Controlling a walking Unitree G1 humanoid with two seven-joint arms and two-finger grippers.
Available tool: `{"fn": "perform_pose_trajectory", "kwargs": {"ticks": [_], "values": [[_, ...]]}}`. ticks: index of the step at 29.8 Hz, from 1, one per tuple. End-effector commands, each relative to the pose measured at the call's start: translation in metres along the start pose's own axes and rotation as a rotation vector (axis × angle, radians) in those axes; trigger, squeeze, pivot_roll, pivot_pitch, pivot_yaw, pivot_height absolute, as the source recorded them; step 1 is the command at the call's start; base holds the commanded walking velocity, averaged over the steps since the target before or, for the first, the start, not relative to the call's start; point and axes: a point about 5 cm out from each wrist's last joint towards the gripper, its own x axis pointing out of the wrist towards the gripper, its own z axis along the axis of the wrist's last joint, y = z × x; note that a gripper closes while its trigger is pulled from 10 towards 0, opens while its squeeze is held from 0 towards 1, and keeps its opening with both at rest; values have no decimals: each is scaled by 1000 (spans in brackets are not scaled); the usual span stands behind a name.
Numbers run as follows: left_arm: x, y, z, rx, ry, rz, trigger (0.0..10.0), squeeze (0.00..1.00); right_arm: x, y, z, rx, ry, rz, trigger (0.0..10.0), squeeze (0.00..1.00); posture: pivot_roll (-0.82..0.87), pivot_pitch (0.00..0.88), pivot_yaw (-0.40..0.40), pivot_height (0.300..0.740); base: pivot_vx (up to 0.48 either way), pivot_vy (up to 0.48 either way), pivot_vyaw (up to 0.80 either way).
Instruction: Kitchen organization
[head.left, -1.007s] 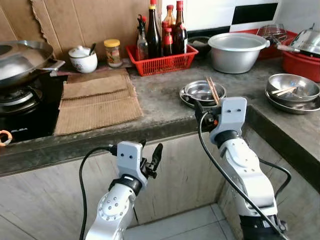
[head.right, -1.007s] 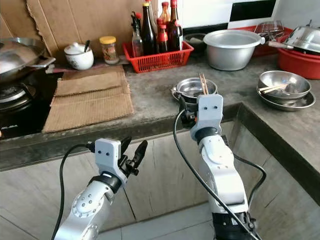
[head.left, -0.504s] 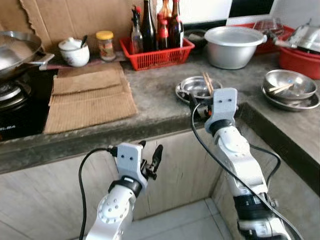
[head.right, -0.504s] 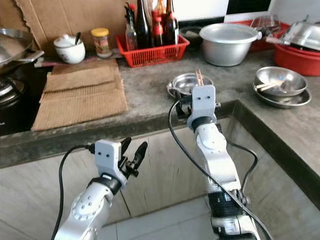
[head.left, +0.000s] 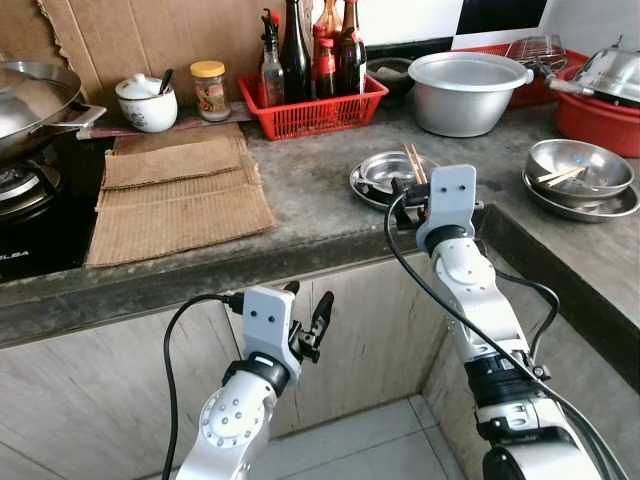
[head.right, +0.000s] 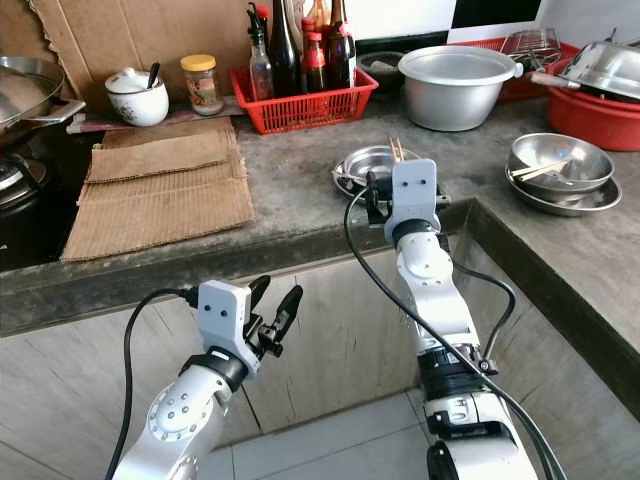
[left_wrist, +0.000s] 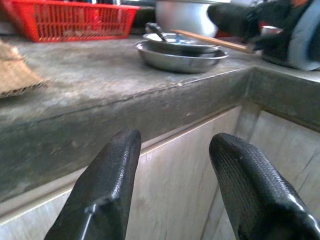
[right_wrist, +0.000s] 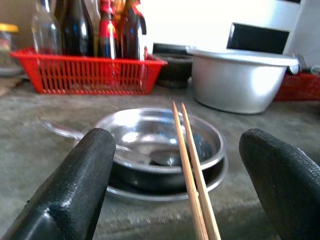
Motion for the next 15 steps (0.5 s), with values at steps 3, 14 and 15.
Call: {"fn": "perform_pose_trajectory", "kwargs": {"ticks": [3, 14, 15], "values": [[1, -3, 6, 12, -30, -22, 10000, 0, 3, -5, -3, 0, -4, -34, 10000, 0, 121, 43, -5, 740, 0, 0, 0], [0, -4, 2, 11, -23, -20, 10000, 0, 5, -11, -18, 18, 55, -60, 10000, 0, 123, 49, -3, 740, 0, 0, 0], [0, -4, 2, 11, -23, -20, 10000, 0, 5, -11, -18, 18, 55, -60, 10000, 0, 123, 49, -3, 740, 0, 0, 0]]}}
